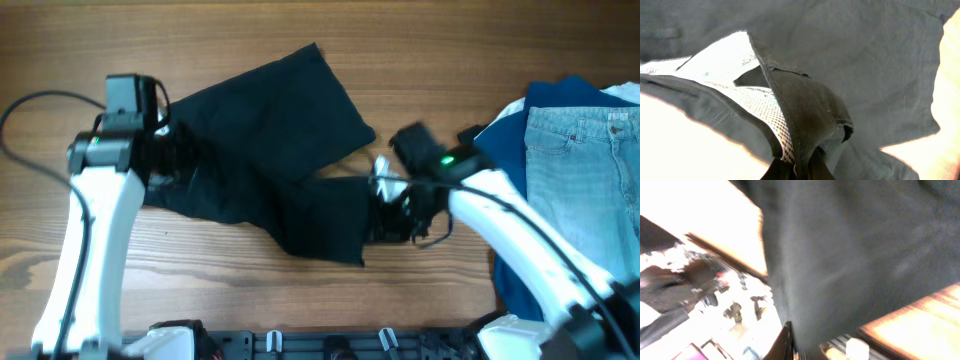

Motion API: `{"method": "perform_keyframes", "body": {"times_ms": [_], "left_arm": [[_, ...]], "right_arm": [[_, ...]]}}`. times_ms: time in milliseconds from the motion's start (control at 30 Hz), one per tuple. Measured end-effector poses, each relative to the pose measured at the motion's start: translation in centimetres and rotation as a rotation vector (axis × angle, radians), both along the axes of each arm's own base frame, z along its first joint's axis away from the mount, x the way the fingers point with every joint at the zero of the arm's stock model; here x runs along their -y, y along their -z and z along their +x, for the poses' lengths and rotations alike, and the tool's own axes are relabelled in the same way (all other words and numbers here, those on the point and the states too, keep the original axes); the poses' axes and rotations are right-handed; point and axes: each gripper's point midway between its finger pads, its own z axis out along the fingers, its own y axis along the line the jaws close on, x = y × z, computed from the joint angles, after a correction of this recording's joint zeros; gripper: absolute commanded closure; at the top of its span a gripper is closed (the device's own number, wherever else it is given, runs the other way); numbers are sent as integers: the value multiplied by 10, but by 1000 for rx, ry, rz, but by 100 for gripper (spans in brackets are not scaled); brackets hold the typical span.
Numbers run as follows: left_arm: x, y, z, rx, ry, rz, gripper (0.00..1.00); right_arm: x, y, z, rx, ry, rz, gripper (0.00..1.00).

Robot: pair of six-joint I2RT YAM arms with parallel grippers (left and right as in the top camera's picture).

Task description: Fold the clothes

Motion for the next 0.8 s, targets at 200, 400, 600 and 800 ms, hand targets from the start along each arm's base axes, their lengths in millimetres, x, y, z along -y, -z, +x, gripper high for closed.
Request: {"method": "perform_keyframes", "body": {"times_ms": [200, 400, 600, 800], "left_arm": [[-23, -37, -55, 13, -54, 135, 96], [-46, -41, -65, -2, -105, 263, 96], [-47, -41, -63, 3, -106, 264, 96], [-47, -42, -58, 20, -108, 264, 95]], "right_arm": [[2, -81, 82, 194, 279, 172, 96], [13, -82, 120, 209, 403, 207, 94], [33, -12, 46, -18, 172, -109, 72], [20, 61, -34, -12, -218, -271, 42]]}}
